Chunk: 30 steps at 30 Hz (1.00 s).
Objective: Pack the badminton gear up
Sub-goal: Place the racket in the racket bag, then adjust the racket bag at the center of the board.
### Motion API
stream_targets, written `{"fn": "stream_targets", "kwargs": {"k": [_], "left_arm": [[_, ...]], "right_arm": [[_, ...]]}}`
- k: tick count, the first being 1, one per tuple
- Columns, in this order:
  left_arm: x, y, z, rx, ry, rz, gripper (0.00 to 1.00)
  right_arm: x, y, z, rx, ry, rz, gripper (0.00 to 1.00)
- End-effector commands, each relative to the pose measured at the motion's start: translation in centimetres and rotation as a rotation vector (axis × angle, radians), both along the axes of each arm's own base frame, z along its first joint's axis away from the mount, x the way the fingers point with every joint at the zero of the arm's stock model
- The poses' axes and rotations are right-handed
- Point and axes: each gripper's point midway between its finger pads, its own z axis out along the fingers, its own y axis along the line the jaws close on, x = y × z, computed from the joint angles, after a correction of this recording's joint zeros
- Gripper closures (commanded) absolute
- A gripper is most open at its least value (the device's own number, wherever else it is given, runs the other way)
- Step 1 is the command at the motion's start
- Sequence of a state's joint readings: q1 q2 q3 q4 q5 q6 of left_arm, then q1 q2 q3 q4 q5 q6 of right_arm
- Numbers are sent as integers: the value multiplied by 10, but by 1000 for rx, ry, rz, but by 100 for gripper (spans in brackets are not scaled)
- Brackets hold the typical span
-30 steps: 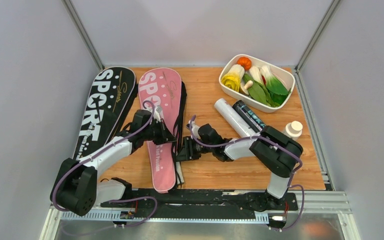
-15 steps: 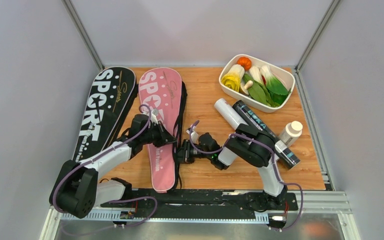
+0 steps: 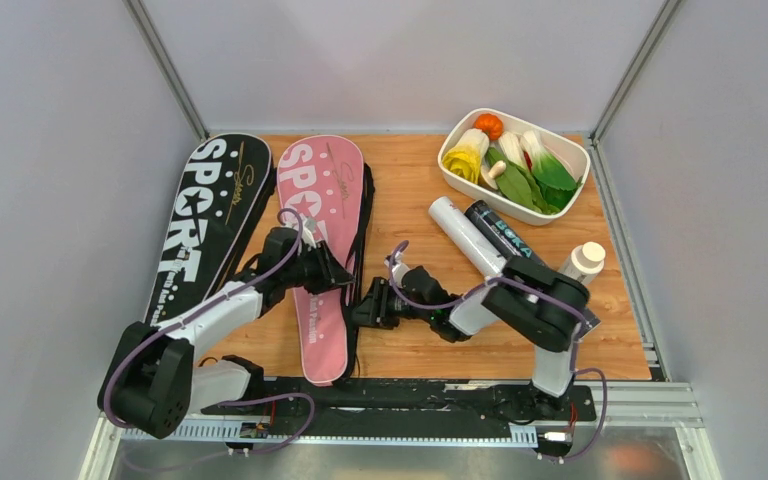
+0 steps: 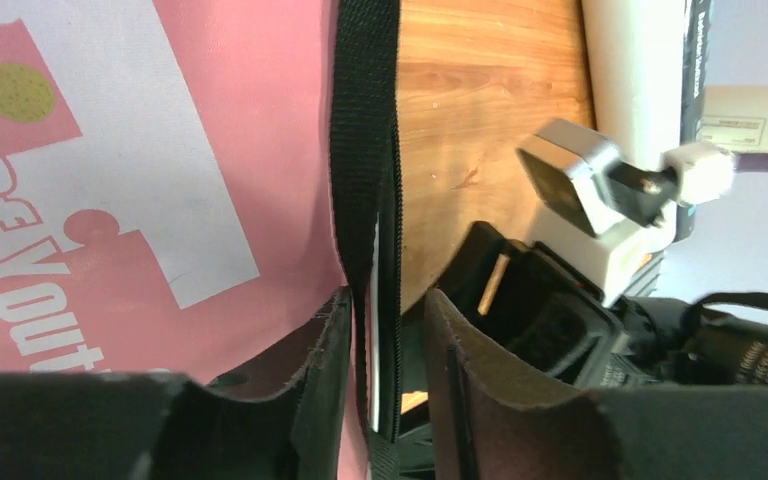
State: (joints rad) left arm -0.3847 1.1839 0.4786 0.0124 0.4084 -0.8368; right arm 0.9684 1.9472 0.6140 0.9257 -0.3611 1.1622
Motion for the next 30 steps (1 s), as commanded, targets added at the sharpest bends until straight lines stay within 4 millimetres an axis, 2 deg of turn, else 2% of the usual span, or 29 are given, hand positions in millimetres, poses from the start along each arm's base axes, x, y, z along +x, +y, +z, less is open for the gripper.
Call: {"fn": "stream_targets", "kwargs": {"k": [1, 2, 4, 6, 12, 15, 16, 17, 19, 23, 25, 28, 30], "left_arm": [[16, 4, 25, 71, -80, -19, 56], [15, 8, 25, 99, -78, -18, 51], [19, 12, 34, 126, -96, -7, 46], [22, 13, 43, 129, -115, 5, 45], [18, -1, 50, 25, -104, -16, 51], [22, 15, 42, 114, -87, 51, 51], [25, 20, 47, 137, -105, 77, 50], [28, 34, 42, 196, -97, 137, 50], [31, 51, 49, 246, -113, 221, 44], [30, 70, 48, 308, -104, 294, 39], [29, 77, 44, 333, -91, 314, 38], [27, 83, 40, 349, -75, 337, 39], [27, 90, 36, 361, -67, 371, 39]], "right_arm": [[1, -39, -12, -217, -54, -83, 51], [2, -47, -12, -242, -60, -100, 51], [4, -57, -8, -282, -82, -128, 50], [6, -60, 0, -291, -110, -135, 50], [10, -42, 35, -295, -225, -139, 45], [23, -30, 39, -339, -274, -158, 44], [28, -25, 41, -356, -290, -161, 44], [35, -24, 40, -389, -315, -177, 45], [46, -21, 38, -462, -358, -207, 45], [59, -14, 26, -587, -416, -229, 44], [65, -16, 12, -689, -435, -217, 42], [74, -31, -8, -842, -450, -226, 47], [75, -51, -14, -907, -444, -262, 53]]}}
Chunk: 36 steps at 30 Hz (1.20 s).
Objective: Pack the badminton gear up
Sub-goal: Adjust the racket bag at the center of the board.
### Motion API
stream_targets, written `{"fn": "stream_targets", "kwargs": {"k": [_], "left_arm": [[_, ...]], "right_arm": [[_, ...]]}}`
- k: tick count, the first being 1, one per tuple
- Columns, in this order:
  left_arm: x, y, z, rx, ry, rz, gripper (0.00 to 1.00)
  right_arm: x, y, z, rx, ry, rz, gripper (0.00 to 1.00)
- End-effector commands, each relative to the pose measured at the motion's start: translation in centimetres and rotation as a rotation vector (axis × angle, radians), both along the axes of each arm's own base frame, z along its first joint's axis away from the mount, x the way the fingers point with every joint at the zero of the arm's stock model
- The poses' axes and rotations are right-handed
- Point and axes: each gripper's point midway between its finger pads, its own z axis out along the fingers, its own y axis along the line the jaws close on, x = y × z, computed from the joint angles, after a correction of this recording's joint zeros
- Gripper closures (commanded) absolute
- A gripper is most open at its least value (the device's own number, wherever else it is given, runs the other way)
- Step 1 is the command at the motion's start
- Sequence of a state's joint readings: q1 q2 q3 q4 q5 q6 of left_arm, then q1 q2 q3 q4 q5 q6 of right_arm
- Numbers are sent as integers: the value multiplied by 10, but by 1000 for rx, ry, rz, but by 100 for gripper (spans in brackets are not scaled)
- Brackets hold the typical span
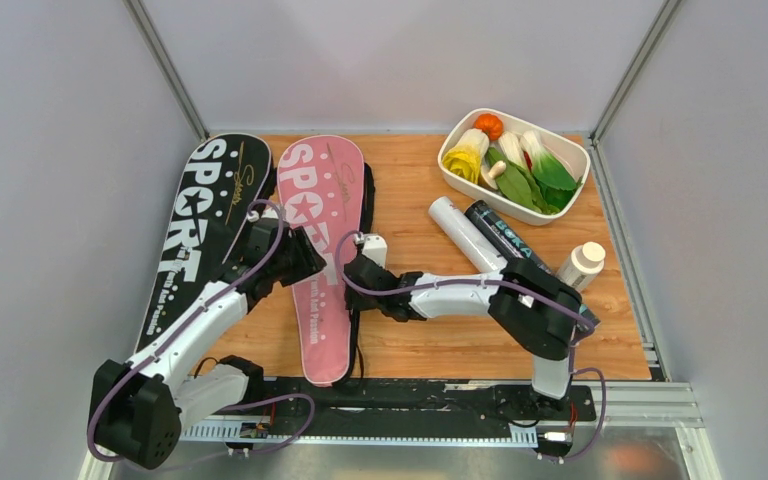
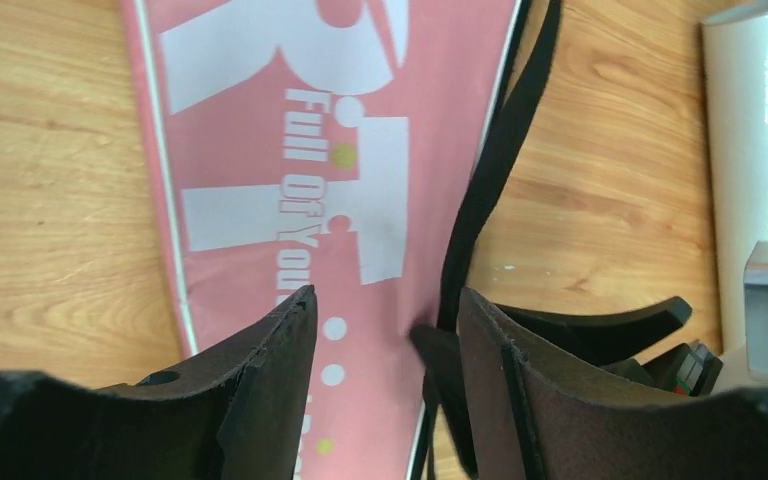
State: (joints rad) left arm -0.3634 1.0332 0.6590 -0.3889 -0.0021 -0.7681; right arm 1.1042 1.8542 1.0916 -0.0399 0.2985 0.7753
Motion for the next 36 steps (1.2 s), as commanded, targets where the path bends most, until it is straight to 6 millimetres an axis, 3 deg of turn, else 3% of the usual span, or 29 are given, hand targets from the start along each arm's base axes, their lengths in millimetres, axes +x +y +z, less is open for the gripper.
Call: {"fn": "stream_targets", "kwargs": {"k": [1, 4, 7, 10, 13, 16, 21, 23, 28, 30, 36], "left_arm": [[2, 21, 5, 34, -8, 111, 39], [0, 31, -4, 49, 1, 166, 39], [-1, 40, -13, 68, 13, 202, 40], [0, 43, -15, 78, 15, 219, 40], [0, 44, -18, 76, 21, 228, 42], [4, 31, -13, 26, -5, 166, 46], [7, 12, -6, -16, -12, 57, 46], [8, 8, -5, -24, -11, 31, 46], [8, 3, -18, -62, 36, 41, 45], [10, 0, -21, -73, 44, 38, 45], [15, -4, -28, -94, 55, 39, 47]], "right_arm": [[8, -59, -16, -244, -40, -107, 56], [0, -91, -6, -229, -45, -164, 59], [-4, -109, -4, -205, -46, -201, 59], [-5, -114, -16, -193, -8, -200, 59], [-3, -112, -11, -178, -16, -190, 59], [1, -116, 0, -162, -40, -200, 59], [5, -132, -3, -163, -23, -207, 59], [6, -127, 17, -102, -40, -175, 57], [3, -84, 81, 177, -105, 10, 48], [4, -73, 89, 235, -99, 51, 45], [27, -60, 76, 325, -33, 93, 39]]}}
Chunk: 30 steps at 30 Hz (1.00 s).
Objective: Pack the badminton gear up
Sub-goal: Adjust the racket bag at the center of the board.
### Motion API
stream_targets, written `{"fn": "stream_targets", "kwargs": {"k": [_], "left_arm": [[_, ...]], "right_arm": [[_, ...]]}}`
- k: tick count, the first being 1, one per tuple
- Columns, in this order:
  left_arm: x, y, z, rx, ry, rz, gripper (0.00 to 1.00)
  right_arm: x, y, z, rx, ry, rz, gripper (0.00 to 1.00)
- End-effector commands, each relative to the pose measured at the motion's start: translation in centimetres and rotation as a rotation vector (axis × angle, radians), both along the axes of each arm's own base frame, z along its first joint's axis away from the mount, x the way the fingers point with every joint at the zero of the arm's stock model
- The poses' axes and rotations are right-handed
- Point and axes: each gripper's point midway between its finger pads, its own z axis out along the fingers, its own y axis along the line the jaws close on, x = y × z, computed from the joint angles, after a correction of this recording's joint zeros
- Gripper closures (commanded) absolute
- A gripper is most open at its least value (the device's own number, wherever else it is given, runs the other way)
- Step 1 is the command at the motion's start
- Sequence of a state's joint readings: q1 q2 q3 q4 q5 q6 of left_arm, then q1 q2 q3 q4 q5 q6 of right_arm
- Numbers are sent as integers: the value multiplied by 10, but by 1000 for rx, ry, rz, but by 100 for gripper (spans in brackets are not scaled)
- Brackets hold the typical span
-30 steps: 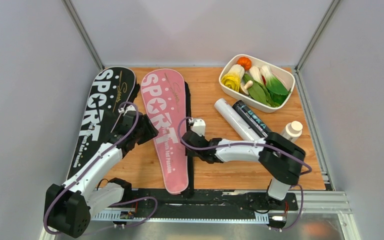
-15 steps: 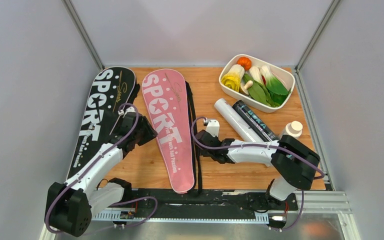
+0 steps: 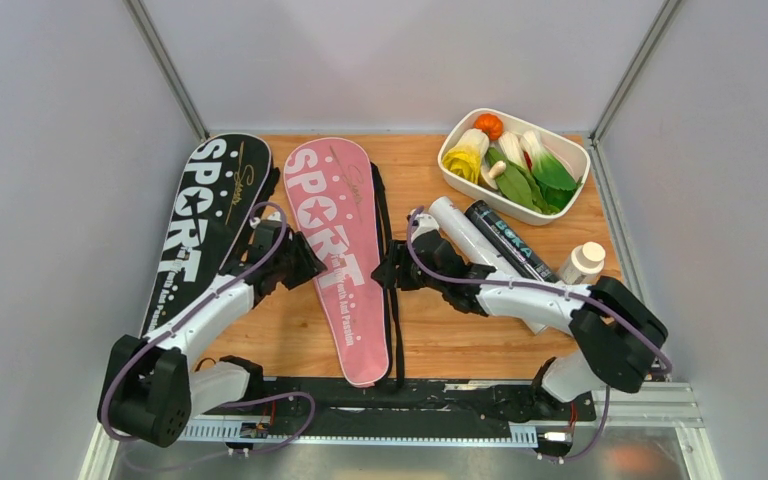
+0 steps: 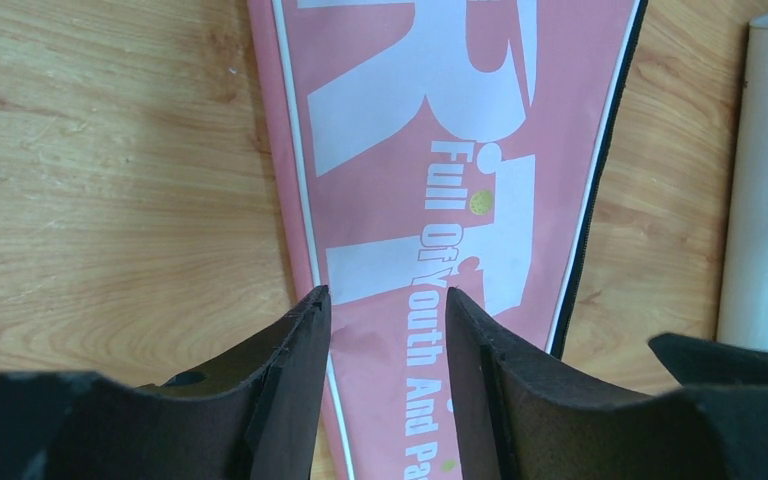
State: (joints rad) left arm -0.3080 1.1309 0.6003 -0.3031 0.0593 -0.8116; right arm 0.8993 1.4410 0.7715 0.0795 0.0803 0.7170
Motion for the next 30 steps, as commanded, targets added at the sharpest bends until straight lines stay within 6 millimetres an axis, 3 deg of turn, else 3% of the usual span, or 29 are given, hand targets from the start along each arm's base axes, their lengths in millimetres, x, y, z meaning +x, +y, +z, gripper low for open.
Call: {"fn": "stream_targets", "kwargs": {"k": [1, 5, 15, 26, 30], "left_arm": [[14, -7, 5, -50, -33, 6, 48], [17, -9, -6, -55, -4, 14, 51], [17, -5, -27, -25, 54, 24, 54], [16, -4, -37, -12, 85, 28, 54], [14, -5, -42, -17, 103, 24, 54]], "right_arm": [[19, 21, 7, 112, 5, 92, 39], [29, 25, -3, 151, 47, 112, 38], [26, 36, -39, 164, 139, 145, 38], [54, 25, -55, 35, 64, 52, 34], [66, 24, -73, -43, 62, 37, 31]]}}
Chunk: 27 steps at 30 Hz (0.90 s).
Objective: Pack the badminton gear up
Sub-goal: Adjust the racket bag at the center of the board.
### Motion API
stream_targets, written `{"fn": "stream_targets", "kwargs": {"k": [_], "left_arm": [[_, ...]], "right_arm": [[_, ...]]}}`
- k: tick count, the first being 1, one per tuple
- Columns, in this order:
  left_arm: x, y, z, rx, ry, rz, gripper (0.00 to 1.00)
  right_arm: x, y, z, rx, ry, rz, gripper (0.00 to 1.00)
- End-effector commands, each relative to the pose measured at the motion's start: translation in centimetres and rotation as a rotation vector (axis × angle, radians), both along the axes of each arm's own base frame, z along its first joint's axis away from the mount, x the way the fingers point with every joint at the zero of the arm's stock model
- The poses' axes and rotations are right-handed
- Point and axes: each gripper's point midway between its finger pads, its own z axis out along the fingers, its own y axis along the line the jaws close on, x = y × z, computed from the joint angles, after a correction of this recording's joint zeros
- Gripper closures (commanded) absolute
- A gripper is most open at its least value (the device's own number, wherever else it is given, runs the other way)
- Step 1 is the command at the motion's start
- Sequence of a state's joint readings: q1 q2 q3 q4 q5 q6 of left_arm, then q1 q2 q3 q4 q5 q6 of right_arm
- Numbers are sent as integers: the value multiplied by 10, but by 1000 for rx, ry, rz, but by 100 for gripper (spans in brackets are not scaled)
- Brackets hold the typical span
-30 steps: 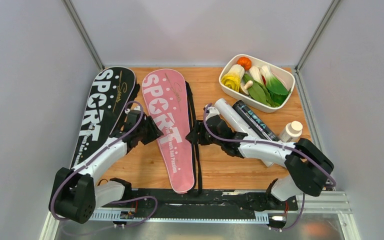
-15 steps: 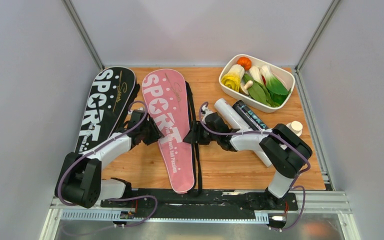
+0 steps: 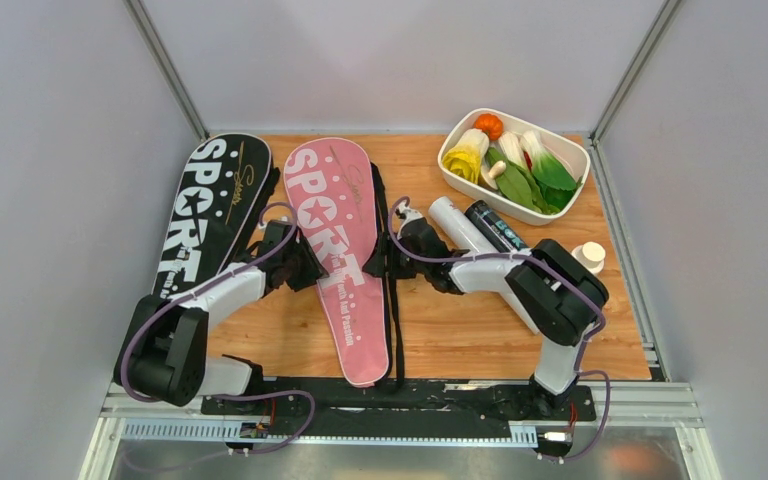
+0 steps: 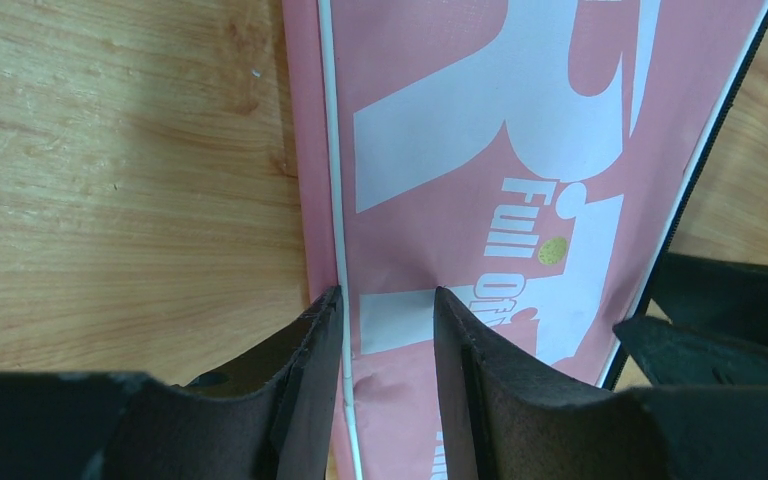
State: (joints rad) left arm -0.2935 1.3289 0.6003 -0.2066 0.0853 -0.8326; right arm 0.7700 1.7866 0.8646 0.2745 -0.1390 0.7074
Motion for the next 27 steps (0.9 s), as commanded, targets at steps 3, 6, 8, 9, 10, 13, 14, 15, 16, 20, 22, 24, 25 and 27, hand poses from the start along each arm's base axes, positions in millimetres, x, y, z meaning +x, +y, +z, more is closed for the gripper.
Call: {"fn": "stream_targets", "kwargs": {"k": [3, 6, 8, 9, 10, 13, 14, 15, 16, 20, 22, 24, 25, 27], "left_arm": [[4, -3, -3, -22, 3, 6, 54], [3, -3, -5, -23, 6, 10, 54], [4, -2, -5, -21, 4, 12, 54], [4, -2, -6, -19, 5, 13, 54], [4, -2, -6, -18, 7, 12, 54], [3, -2, -9, -16, 17, 12, 54], [3, -2, -10, -16, 18, 11, 54], [2, -3, -10, -18, 21, 10, 54], [1, -3, -11, -19, 24, 10, 54], [-1, -5, -14, -39, 25, 14, 54], [-2, -7, -12, -56, 19, 9, 54], [-1, -7, -6, -58, 10, 6, 54], [2, -5, 1, -45, -12, 7, 53], [9, 2, 19, -4, -51, 17, 51]], "right_arm": [[21, 4, -23, -103, -35, -8, 29], [20, 4, -33, -131, -28, -11, 29], [17, 4, -36, -143, -25, -9, 28], [16, 5, -37, -148, -20, -6, 28], [15, 6, -37, -146, -16, -1, 29], [10, 16, -31, -86, -4, 38, 36], [7, 18, -29, -53, 1, 54, 43], [6, 21, -22, -9, -2, 65, 50], [4, 23, -16, 39, -5, 75, 57], [6, 24, 17, 220, -46, 92, 93], [9, 22, 29, 239, -76, 90, 100], [11, 19, 42, 214, -118, 101, 100], [11, 18, 49, 188, -143, 108, 100], [16, 11, 63, 100, -229, 110, 100]]}}
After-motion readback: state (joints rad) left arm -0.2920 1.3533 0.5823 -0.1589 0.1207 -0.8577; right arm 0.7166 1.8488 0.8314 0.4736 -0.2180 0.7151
